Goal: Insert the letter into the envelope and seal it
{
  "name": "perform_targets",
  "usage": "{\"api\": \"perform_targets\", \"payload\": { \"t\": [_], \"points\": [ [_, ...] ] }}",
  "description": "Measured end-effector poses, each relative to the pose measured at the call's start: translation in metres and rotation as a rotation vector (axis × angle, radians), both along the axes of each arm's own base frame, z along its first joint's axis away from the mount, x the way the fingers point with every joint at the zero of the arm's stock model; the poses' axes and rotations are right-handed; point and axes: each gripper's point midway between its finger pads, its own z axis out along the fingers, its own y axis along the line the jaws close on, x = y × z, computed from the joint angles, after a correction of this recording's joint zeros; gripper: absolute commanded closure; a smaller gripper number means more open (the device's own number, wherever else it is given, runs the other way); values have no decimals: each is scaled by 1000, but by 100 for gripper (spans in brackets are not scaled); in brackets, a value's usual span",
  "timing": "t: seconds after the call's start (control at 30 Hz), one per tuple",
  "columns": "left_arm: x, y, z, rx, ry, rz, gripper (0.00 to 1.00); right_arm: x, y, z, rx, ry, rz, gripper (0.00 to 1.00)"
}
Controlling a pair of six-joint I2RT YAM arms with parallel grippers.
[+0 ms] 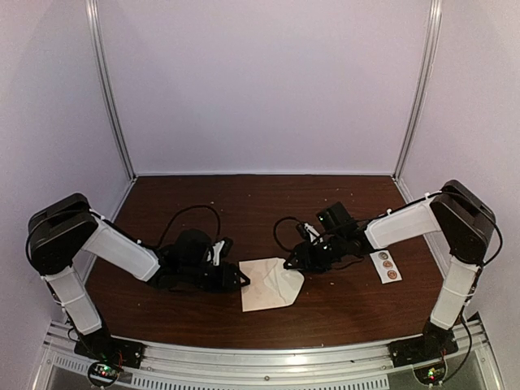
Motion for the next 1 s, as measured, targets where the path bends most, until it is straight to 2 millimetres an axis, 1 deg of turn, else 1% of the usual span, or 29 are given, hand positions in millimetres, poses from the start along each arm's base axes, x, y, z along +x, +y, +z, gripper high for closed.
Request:
{"api": "perform_targets", "payload": {
  "t": [0.2,0.37,0.47,0.7,0.87,1.0],
  "points": [
    [1,-2,0,-2,0,-3,60,-3,2,1,11,12,9,53],
    [1,-2,0,-1,1,-3,60,-3,2,2,17,18,6,54],
    [1,-2,0,-1,1,-3,60,-3,3,7,27,15,7,54],
    [1,-2,0,0,-2,-5,60,-5,7,28,80,6,16,57],
    [1,-2,0,1,-2,-6,60,-11,10,28,89,15,33,58],
    [1,-2,0,4,0,-6,60,-17,17,31,106,21,46,58]
  ]
}}
